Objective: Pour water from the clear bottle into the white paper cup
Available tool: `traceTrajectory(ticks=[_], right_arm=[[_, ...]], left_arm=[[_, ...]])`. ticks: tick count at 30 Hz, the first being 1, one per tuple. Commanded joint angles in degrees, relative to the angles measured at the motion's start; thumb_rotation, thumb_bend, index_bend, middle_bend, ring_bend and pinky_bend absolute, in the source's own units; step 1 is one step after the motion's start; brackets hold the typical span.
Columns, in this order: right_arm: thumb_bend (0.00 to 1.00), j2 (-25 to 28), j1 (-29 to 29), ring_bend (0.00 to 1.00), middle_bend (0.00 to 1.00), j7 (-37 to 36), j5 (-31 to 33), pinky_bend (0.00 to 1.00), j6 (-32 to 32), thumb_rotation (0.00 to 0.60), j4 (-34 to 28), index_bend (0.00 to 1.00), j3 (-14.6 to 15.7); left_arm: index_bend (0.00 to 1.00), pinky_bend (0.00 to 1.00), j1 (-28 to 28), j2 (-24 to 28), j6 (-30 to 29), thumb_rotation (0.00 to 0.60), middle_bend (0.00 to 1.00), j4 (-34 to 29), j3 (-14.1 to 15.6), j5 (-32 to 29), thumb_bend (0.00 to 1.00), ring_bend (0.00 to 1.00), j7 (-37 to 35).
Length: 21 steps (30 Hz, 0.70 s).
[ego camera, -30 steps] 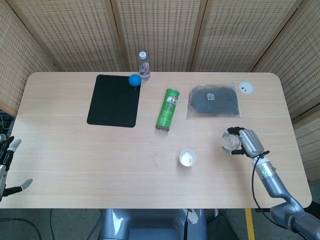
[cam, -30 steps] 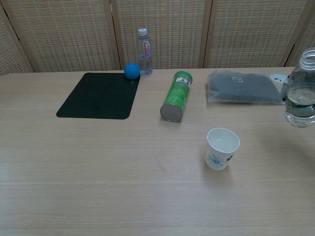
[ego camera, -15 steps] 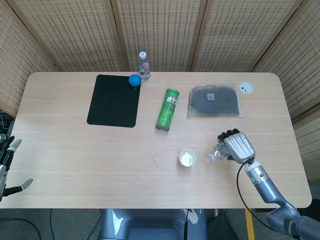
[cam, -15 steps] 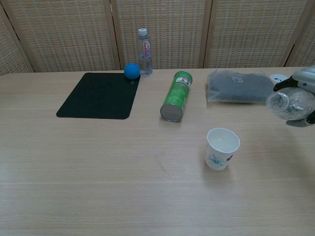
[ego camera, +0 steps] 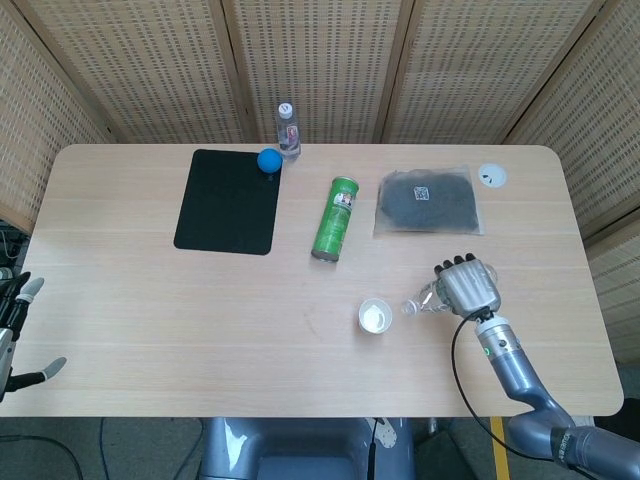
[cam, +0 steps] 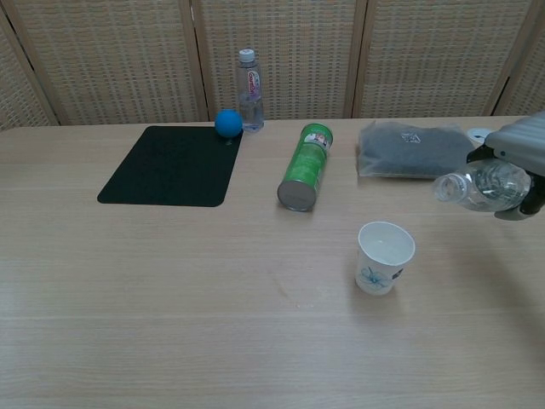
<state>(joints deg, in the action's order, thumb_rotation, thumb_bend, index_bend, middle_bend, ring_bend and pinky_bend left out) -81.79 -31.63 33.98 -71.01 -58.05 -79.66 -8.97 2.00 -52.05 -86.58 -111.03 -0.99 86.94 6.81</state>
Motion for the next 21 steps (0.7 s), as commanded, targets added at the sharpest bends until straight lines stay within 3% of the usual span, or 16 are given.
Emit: traceTrajectory(ticks=[1,21], right_arm=[[0.46,-0.7,-0.5,0.42,0.59,3.6,1.7,0.55,-0.4,0.600,-0.6,0.56,0.1],[0.46,-5.1,-2.9,0.43,0.60,15.8,9.4,0.56,-2.8,0.600,-0.6,0.56,0.7]], left_arm=[[0.00,0.00,0.1,-0.1,0.2,0.600,0.00,0.0,0.0,0.0,0.09,0.00,0.2],[0.00,0.00,0.3,-0.4,0.6,0.600,0.00,0.0,0.1,-0.4,0.09,0.00,0.9]])
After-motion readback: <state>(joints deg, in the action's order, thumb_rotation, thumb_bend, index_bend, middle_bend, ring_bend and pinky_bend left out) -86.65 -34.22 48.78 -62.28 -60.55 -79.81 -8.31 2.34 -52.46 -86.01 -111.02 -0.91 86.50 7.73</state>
